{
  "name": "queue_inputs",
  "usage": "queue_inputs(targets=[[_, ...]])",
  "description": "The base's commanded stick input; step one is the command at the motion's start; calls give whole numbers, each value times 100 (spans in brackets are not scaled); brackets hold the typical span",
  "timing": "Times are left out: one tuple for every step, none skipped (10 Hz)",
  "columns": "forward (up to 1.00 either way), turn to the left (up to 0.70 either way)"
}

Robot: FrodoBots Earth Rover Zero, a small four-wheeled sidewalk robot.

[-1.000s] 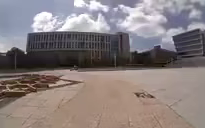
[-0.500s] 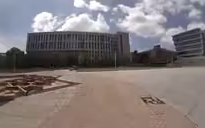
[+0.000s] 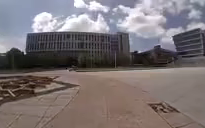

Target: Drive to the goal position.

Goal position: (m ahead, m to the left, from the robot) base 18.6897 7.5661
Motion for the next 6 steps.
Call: queue_inputs(targets=[[70, 0], [70, 0], [70, 4], [70, 35], [70, 31], [70, 0]])
